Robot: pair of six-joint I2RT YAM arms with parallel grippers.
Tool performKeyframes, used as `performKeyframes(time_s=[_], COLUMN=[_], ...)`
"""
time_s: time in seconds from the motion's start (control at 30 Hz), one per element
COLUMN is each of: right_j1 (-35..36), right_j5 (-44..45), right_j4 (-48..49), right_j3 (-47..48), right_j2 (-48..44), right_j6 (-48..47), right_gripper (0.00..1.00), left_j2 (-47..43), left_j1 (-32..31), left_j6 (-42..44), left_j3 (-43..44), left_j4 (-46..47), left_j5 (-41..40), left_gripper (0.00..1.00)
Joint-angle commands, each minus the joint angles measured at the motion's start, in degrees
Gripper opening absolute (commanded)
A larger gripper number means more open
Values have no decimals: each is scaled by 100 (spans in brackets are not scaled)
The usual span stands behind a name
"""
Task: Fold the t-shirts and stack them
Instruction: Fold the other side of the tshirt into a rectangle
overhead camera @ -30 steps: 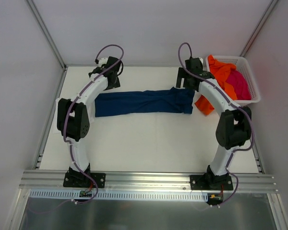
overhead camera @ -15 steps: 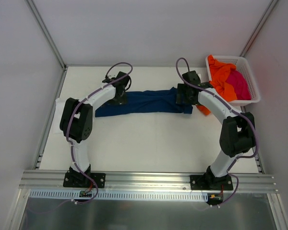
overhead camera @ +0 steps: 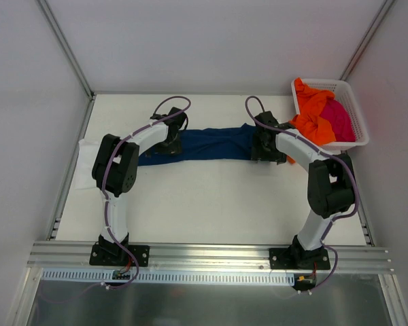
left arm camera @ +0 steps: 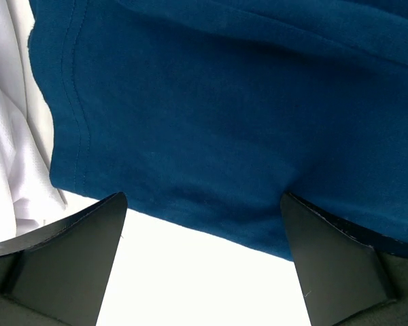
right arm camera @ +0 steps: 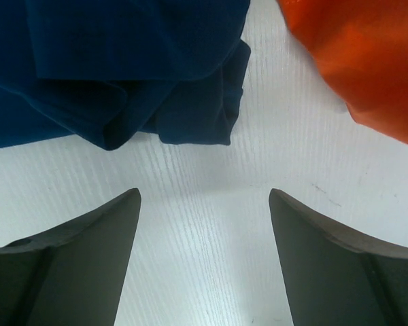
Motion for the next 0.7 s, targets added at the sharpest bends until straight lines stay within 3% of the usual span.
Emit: performKeyframes(time_s=[0.0, 0.2, 0.43, 0.67], right_j1=[32, 32, 23, -47], right_j5=[-1, 165, 377, 571], right_j4=[-192, -192, -446, -455], right_j3=[-80, 103, 894, 1018], right_j2=[37, 301, 916, 784], right_j6=[93, 84, -66, -127], right_gripper=[79, 66, 64, 64], left_j2=[116, 169, 99, 98], left_j1=[28, 160, 248, 283], left_j6=[-38, -20, 6, 6], left_j3=[-36, -98, -168, -204], left_j4=[-81, -73, -73, -73], left_j5=[191, 200, 270, 226], left_gripper=[99, 99, 99, 99])
